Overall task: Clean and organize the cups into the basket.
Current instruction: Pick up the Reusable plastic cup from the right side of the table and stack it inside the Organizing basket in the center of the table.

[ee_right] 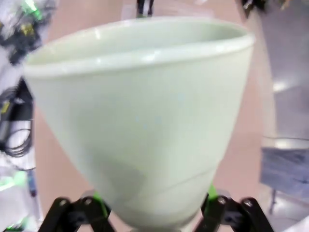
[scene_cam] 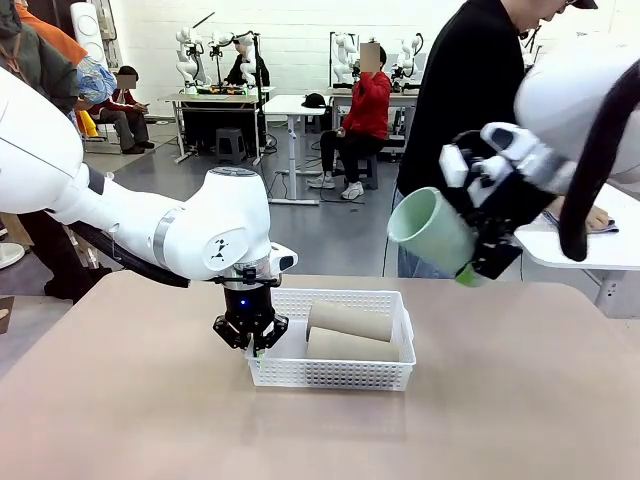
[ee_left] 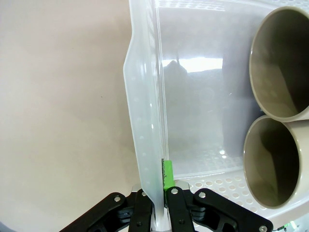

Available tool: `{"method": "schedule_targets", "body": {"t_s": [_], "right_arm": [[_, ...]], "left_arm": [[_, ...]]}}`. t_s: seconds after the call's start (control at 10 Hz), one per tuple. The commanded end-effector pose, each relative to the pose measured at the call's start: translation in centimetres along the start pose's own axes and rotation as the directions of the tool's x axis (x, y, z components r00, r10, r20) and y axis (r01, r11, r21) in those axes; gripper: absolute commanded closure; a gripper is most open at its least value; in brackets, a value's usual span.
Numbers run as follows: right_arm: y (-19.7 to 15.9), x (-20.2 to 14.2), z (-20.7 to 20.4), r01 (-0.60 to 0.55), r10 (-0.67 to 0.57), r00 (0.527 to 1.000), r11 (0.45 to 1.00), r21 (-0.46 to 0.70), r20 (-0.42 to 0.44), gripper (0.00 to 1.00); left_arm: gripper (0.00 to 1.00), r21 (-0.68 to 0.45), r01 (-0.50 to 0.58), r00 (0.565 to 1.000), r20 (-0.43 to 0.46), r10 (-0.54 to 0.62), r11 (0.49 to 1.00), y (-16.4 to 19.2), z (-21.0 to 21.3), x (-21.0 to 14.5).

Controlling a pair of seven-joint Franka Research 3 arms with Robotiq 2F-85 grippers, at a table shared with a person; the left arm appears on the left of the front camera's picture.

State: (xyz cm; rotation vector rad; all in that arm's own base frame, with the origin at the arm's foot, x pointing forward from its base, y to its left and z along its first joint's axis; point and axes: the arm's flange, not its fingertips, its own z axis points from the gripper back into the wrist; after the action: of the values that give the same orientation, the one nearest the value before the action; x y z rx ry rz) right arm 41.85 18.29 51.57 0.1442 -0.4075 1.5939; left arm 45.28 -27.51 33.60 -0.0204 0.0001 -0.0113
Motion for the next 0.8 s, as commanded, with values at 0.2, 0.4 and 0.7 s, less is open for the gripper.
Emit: {"method": "schedule_targets", "body": {"t_s": [0.2,0.4,0.7], "right_arm": [[-3.1,4.7,-7.4,0.005,0.028,0.989,0.975,0.221,-0.148,0.2],[-3.9,6.3,-10.0,0.009,0.029,0.99,0.963,0.27,-0.136,0.2],[-4.6,7.8,-12.6,0.029,0.02,0.986,0.958,0.287,-0.166,0.2]], "left_arm": [[1.0,-0.006,0.005,1.0,0.002,-0.005,1.0,0.3,-0.2,-0.2],[1.0,-0.006,0.005,1.0,0.002,-0.005,1.0,0.3,-0.2,-0.2],[1.0,-0.006,0.005,1.0,0.002,-0.005,1.0,0.3,-0.2,-0.2]]}}
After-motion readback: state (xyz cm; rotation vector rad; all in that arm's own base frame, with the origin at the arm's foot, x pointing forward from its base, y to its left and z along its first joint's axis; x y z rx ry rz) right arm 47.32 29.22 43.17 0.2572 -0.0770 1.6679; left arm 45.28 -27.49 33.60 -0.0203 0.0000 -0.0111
